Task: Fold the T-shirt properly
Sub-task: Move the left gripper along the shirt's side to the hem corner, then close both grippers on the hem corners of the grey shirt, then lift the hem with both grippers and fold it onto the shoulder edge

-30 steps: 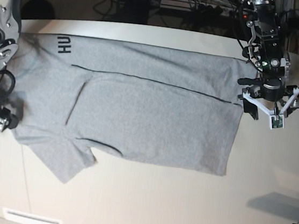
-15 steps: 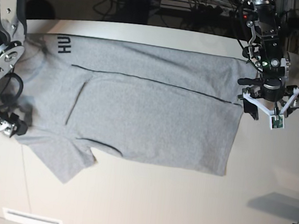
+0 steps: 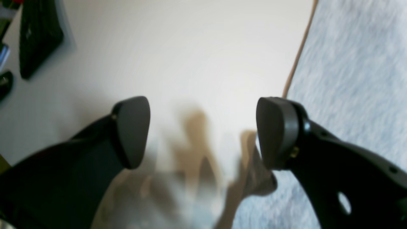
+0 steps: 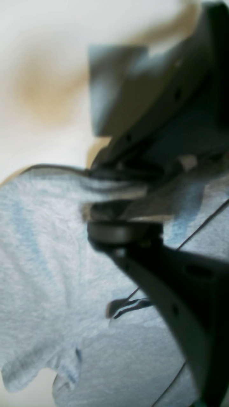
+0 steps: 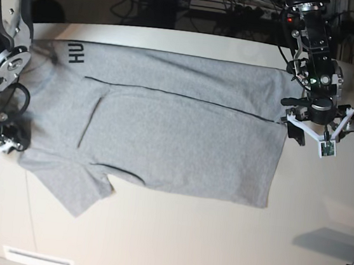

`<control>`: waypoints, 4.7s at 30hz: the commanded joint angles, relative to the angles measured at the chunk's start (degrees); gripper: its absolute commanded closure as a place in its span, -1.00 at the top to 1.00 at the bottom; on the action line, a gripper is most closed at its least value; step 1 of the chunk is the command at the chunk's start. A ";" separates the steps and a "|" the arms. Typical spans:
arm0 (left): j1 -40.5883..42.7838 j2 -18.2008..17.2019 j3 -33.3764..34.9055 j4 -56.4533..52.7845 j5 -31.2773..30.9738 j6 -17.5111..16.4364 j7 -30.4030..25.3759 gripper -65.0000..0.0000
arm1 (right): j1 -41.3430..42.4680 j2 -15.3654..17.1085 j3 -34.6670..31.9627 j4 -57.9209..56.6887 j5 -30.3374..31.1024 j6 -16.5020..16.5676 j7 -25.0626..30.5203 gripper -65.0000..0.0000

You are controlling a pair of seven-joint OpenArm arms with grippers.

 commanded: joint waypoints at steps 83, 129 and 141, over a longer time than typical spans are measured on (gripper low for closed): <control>-49.95 -4.15 1.28 -75.12 -23.95 -14.19 -4.72 0.29 | 0.30 0.65 -0.53 0.37 -1.06 0.01 1.18 -0.99; -44.15 -6.26 6.99 -52.70 -24.13 -14.10 1.96 -1.00 | 0.30 -0.93 -6.69 0.81 -0.97 0.01 4.96 -0.99; -39.84 -6.26 7.08 -39.16 -24.22 -14.36 8.55 -1.00 | -3.04 -0.93 -6.69 9.69 -0.97 0.01 4.52 -0.99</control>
